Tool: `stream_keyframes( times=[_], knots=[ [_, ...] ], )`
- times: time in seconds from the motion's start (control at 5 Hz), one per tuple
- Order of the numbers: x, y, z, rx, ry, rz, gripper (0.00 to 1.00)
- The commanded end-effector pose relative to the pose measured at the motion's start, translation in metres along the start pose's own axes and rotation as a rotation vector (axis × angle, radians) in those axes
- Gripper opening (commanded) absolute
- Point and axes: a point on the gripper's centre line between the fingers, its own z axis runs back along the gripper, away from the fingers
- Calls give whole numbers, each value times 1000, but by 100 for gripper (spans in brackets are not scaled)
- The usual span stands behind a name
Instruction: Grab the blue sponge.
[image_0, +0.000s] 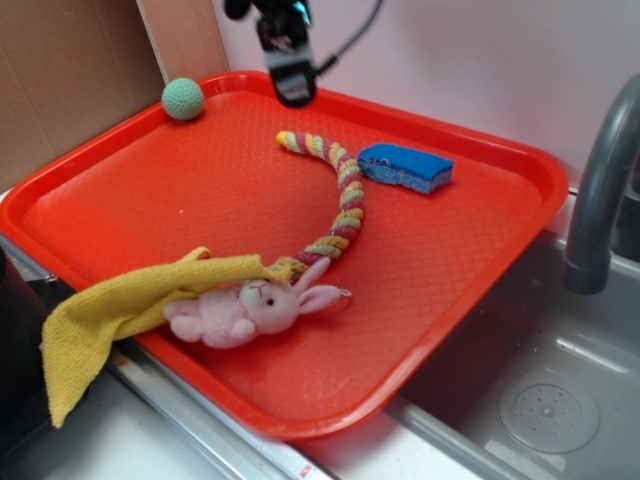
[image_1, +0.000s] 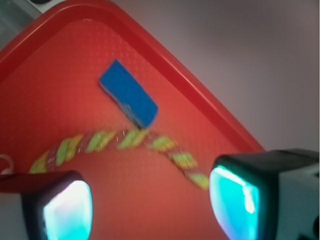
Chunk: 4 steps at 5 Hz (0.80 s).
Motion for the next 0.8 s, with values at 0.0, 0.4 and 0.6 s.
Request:
stream_keyframes(
  times=[0.0, 0.4, 0.6],
  knots=[
    [39, 4, -32, -17, 36, -62, 100],
    [55, 4, -63, -98, 44, -132, 100],
    [53, 3, -72, -110, 44, -165, 100]
  ],
)
